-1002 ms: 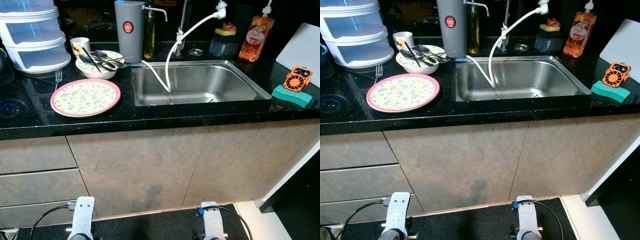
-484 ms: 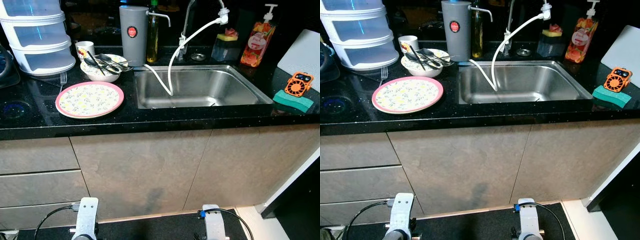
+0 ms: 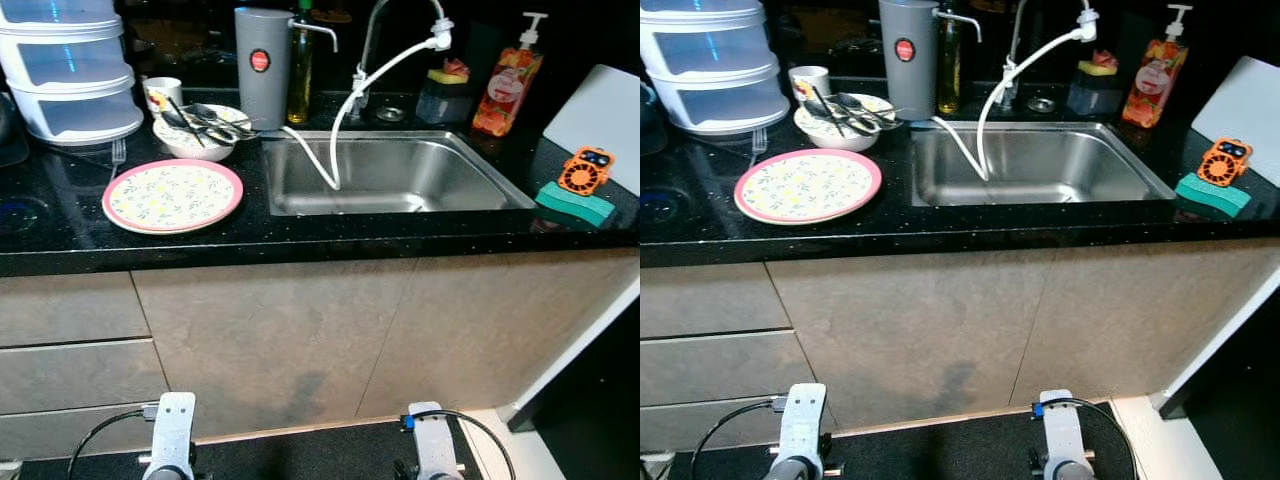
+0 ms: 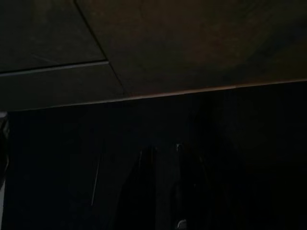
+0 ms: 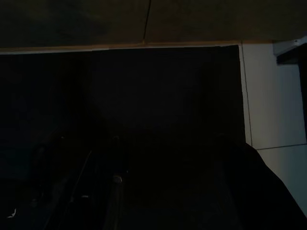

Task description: Kitchen organization

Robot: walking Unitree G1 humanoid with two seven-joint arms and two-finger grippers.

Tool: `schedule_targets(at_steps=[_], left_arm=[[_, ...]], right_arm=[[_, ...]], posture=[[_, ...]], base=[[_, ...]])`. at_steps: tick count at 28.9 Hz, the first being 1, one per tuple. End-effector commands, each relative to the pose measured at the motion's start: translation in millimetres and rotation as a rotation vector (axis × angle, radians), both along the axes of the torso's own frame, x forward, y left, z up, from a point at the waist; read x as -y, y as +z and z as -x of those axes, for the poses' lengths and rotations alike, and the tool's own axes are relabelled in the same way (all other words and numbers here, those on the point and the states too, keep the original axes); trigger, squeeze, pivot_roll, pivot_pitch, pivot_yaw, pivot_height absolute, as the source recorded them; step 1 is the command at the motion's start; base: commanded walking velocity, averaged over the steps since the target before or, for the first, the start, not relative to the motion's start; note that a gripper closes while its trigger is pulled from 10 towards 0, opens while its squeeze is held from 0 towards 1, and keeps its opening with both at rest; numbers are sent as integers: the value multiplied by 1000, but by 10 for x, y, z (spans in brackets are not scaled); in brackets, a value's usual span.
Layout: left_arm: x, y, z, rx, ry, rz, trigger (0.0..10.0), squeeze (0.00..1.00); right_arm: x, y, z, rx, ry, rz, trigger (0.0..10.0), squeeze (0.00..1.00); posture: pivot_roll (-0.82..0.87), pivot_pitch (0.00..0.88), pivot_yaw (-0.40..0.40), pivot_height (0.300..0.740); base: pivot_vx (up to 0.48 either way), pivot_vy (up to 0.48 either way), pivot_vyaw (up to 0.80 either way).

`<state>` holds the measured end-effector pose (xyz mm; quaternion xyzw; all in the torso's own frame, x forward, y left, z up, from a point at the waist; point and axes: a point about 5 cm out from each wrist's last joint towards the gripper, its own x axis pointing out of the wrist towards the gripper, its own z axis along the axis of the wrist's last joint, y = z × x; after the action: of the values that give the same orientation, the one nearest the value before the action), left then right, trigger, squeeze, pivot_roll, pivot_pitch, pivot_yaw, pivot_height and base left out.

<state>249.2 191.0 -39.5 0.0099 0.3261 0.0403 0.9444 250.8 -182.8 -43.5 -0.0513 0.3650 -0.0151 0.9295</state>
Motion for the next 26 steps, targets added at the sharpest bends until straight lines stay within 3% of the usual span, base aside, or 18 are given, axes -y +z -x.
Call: schedule_targets(at_steps=[1, 11, 14, 21, 26], left_arm=[[22, -24, 18, -19, -11, 4, 10000, 0], [-1, 7, -19, -6, 12, 30, 10000, 0], [0, -32, 35, -28, -41, -38, 10000, 0], [-51, -73, 107, -47, -28, -35, 10000, 0], [-53, -80, 117, -44, 5, 15, 10000, 0]], right_arm=[[-2, 1, -4, -2, -21, -13, 10000, 0], [-69, -60, 74, -18, -32, -51, 10000, 0], [-71, -71, 84, -27, -57, -59, 10000, 0], [-30, -63, 83, -18, -48, -8, 10000, 0], [-29, -86, 112, -26, -124, -97, 10000, 0]], posture=[[-7, 118, -32, 740], [-5, 93, -28, 740], [-6, 105, -26, 740], [-6, 103, -21, 740], [-7, 92, -19, 740]], base=[[0, 0, 0], [0, 0, 0], [0, 0, 0], [0, 0, 0], [0, 0, 0]])
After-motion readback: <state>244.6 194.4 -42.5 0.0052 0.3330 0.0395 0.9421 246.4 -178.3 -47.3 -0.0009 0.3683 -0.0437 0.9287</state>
